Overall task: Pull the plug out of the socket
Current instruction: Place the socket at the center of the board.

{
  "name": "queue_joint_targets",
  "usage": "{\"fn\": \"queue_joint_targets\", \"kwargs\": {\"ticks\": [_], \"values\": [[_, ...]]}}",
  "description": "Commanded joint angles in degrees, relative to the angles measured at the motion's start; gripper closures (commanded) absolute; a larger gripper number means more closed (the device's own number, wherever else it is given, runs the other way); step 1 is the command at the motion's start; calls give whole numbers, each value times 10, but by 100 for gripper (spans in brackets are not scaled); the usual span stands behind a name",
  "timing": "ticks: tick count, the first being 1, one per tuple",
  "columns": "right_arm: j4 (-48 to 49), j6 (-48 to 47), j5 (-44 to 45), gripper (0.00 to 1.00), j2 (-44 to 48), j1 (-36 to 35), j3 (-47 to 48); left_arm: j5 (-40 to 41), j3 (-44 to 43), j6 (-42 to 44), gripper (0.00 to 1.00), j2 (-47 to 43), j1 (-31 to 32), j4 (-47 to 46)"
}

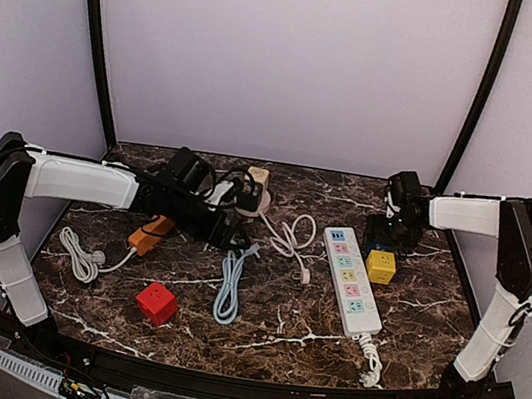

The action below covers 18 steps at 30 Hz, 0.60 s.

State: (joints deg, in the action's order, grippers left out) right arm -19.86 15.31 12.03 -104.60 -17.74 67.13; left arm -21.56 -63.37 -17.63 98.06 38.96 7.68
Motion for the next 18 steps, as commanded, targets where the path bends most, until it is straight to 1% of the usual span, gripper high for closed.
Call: {"fn": "queue_joint_targets", "kwargs": {"ticks": [1,2,4,7,8,10,12,15,18], "values": [[-2,-5,11,9,50,1,-5,-7,-19,24,8,-55,-28,57],[-2,-9,8,9,65,0,-9,-16,-24,31,8,-66,-45,62],[-1,-15,1,9,97,0,-15,-13,-40,57,8,-82,-71,103],[-2,-25,-28,12,146,-8,-22,35,-86,110,8,-96,-104,157],[0,-29,-42,13,167,-16,-24,43,-95,130,8,-99,-121,178],[12,-40,-78,13,190,-39,-28,50,-114,143,8,-102,-150,192],[34,-48,-132,14,217,-69,-37,45,-117,141,8,-106,-179,189],[68,-56,-192,17,232,-123,-45,39,-93,130,8,-120,-213,172],[99,-57,-225,19,229,-177,-48,47,-67,127,8,-133,-223,150]]}}
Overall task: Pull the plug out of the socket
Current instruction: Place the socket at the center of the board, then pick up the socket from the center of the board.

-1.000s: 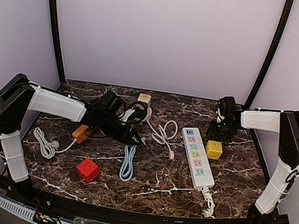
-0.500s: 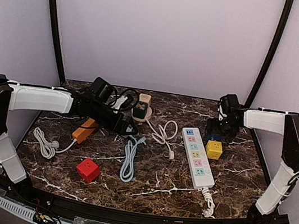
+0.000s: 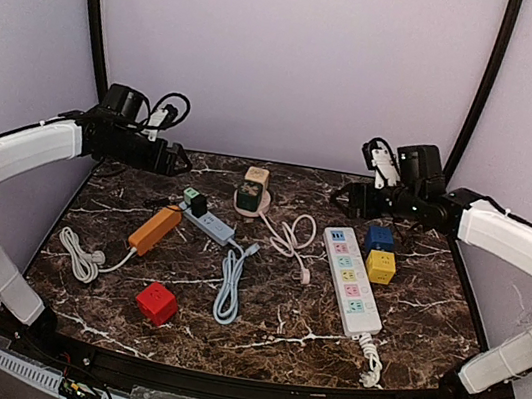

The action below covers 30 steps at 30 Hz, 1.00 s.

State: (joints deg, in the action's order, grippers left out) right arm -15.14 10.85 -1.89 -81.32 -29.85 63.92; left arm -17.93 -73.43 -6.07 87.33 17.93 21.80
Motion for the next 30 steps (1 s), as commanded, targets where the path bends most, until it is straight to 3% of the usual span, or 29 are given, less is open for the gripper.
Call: {"fn": "queue_joint_targets", "kwargs": {"ticks": [1,12,18,23,30], "values": [[62,-11,-98,20,-9,-77,-15,18,42,13,8,-29,-14,7],[149,-16,-95,27,-172,-197,70,68,59,12,8,-55,-14,9],[105,-59,-3,33,-309,-243,186,67,61,8,8,-47,-14,7],[70,-61,71,30,-398,-252,272,69,61,7,8,-41,-14,9],[34,-66,81,30,-491,-256,365,65,62,4,8,-42,-14,7]]}}
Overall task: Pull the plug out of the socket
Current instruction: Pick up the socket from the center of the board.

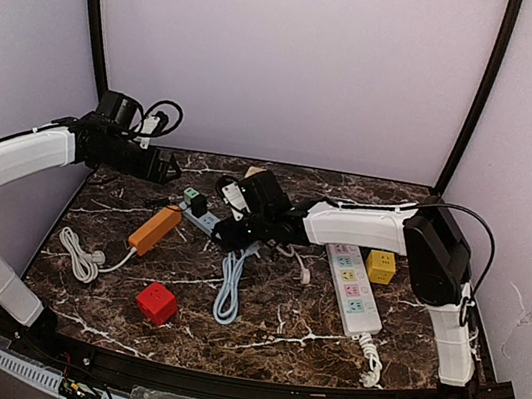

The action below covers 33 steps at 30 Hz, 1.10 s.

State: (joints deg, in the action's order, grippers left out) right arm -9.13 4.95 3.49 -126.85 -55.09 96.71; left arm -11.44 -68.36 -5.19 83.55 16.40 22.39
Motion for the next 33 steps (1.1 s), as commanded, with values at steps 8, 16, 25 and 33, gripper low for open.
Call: {"fn": "queue_joint_targets", "kwargs": {"ticks": [8,16,25,33], "values": [[-48,-11,42,33,-91,-3,91,-9,12,-9,8,-3,1,1],[-51,-22,42,38,-130,-2,127,-21,12,-14,8,4,1,0],[-59,-41,19,48,-157,10,154,-23,12,-14,8,6,1,0],[-43,-47,10,99,-136,10,140,-20,12,-14,8,10,2,-1]]}}
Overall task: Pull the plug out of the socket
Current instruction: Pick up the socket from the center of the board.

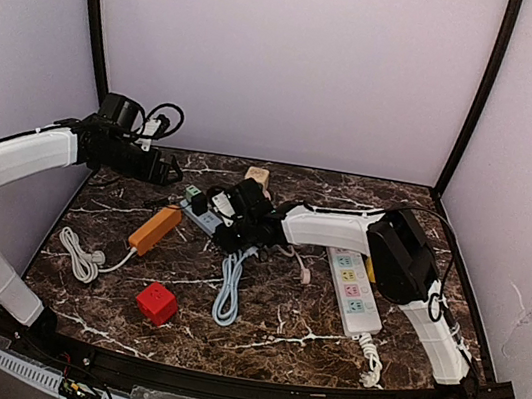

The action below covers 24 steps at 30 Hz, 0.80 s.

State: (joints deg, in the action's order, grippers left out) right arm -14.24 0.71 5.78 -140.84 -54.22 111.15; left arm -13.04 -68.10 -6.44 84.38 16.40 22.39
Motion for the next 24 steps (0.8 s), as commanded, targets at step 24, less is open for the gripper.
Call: {"fn": "queue_joint_targets", "kwargs": {"ticks": [24], "values": [[207,37,-192,100,392,1,-413,-244,40,-5,12,-6,20,-95]]}}
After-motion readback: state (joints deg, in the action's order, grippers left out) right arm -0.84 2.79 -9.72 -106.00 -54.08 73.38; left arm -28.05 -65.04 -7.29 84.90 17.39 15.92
